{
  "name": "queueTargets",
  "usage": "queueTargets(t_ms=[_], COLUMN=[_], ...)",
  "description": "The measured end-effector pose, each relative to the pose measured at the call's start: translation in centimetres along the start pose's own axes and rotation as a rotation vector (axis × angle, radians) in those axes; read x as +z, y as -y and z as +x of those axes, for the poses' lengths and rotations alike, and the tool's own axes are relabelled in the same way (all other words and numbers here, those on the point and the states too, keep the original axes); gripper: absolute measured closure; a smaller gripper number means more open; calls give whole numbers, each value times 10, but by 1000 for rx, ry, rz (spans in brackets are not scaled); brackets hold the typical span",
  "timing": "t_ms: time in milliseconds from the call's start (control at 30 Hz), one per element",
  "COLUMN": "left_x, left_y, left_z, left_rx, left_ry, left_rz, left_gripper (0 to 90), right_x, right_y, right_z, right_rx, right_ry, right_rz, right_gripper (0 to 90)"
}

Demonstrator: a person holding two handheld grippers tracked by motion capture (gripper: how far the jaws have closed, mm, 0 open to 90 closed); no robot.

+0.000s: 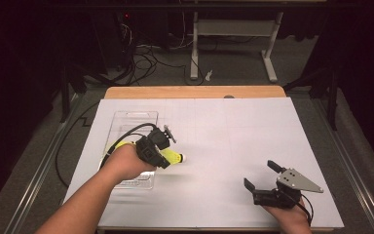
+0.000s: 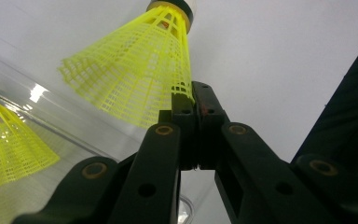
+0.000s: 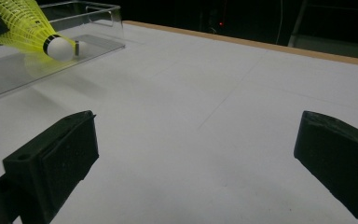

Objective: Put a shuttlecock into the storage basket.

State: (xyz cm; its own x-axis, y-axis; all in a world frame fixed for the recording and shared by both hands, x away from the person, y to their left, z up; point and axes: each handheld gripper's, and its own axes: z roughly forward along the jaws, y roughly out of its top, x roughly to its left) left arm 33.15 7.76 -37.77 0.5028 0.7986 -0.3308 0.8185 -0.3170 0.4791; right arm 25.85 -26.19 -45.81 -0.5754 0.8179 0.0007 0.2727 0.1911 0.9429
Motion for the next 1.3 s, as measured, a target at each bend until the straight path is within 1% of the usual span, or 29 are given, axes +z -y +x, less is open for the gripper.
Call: queueTargets(t_ms=[100, 133, 233, 433, 533, 600, 733, 767, 800, 867, 933, 1167, 1267, 1300], left_x=[-4, -6, -14, -25, -30, -33, -40, -40, -41, -43, -45, -55, -60, -62], left_y=[0, 0, -1, -1, -2, -2, -3, -2, -2, -2, -3, -1, 1, 1], left_z=[-1, -1, 0, 4, 5, 5, 5, 5, 4, 4, 5, 12, 15, 16], left_rx=[7, 6, 11, 4, -5, -8, -4, -9, 0, -3, 5, -7, -7, -12], left_ry=[2, 3, 6, 2, 7, 13, 17, 16, 11, 11, 8, -3, -7, -6], left_rz=[16, 19, 24, 31, 16, 3, -4, -6, -4, 0, 9, -10, -6, -12], left_gripper=[893, 894, 894, 894, 894, 894, 895, 895, 895, 895, 895, 895, 894, 894], right_x=[0, 0, 0, -5, -5, -4, -2, -2, -2, -2, -2, -3, -3, -2], right_y=[-1, -1, 0, 2, 1, 0, 0, 0, 0, 0, 0, 0, 0, 0], right_z=[-1, -1, -2, -4, -3, -1, 1, 1, 1, 0, -1, 0, 1, 1], right_rx=[12, 10, 8, 13, 15, 7, 0, 2, 2, -1, 3, 3, 0, 1], right_ry=[1, 0, 0, 11, 14, 12, 4, 2, 2, 1, 4, 5, 3, 3], right_rz=[-11, -12, -2, -8, -9, -9, -4, -6, -6, -4, -6, -6, -5, -4], right_gripper=[2, 2, 2, 2, 2, 2, 2, 2, 2, 2, 2, 2, 2, 2])
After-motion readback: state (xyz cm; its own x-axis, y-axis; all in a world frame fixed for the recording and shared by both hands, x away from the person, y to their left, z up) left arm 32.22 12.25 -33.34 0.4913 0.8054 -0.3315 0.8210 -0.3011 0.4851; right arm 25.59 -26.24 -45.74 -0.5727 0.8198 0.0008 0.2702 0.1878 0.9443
